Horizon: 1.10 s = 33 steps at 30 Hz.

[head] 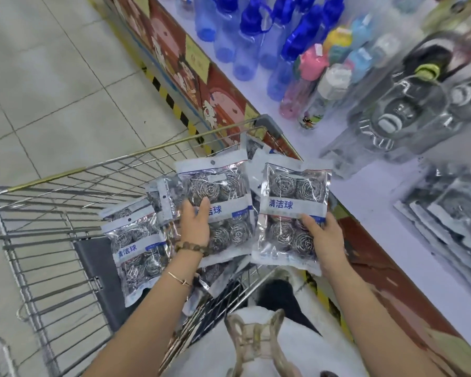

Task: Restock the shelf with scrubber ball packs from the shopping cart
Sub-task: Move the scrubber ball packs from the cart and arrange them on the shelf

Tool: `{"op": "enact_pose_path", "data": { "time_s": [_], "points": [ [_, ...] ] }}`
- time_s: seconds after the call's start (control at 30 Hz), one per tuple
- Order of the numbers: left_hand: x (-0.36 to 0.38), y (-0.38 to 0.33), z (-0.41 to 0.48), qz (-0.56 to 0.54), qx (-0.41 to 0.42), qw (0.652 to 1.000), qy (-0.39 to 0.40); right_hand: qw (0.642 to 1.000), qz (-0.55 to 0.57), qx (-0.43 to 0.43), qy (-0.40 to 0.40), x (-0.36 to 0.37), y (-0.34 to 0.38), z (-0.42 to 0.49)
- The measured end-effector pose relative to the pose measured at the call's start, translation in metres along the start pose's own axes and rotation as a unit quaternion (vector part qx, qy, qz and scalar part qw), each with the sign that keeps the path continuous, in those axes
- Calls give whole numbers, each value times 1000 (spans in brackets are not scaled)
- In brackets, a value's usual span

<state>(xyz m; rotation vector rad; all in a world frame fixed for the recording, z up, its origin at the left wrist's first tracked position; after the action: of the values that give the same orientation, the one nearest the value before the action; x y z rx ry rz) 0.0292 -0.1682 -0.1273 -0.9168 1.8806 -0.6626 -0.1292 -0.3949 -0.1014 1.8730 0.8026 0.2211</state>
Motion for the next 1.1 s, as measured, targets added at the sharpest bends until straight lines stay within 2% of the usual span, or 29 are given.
{"op": "enact_pose_path", "data": {
  "time_s": [0.13,0.43,0.8,1.1],
  "points": [
    [28,-38,-14,-2,31,999,42,998,39,-24,-51,-41,4,-1],
    [129,-103,-76,44,118,986,111,980,142,-7,-139,-165,-15,-12],
    [304,-145,-194,143,150,942,264,937,235,24,-255,-354,-77,-32],
    [412,-173,-274,209,220,899,316,907,256,53,-330,-465,-118,-47]
  ]
}}
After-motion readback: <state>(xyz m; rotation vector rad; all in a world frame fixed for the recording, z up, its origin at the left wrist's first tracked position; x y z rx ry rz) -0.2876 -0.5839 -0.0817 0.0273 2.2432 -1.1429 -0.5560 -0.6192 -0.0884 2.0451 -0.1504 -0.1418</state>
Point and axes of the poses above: each hand's wrist, its own z-axis towards the middle knuckle, its own x-axis out of the palm, y = z × x, the point moved 5 cm from there along z, towards the middle knuckle, and after that the axes turned 11 degrees about z, right-handed, at the moved point
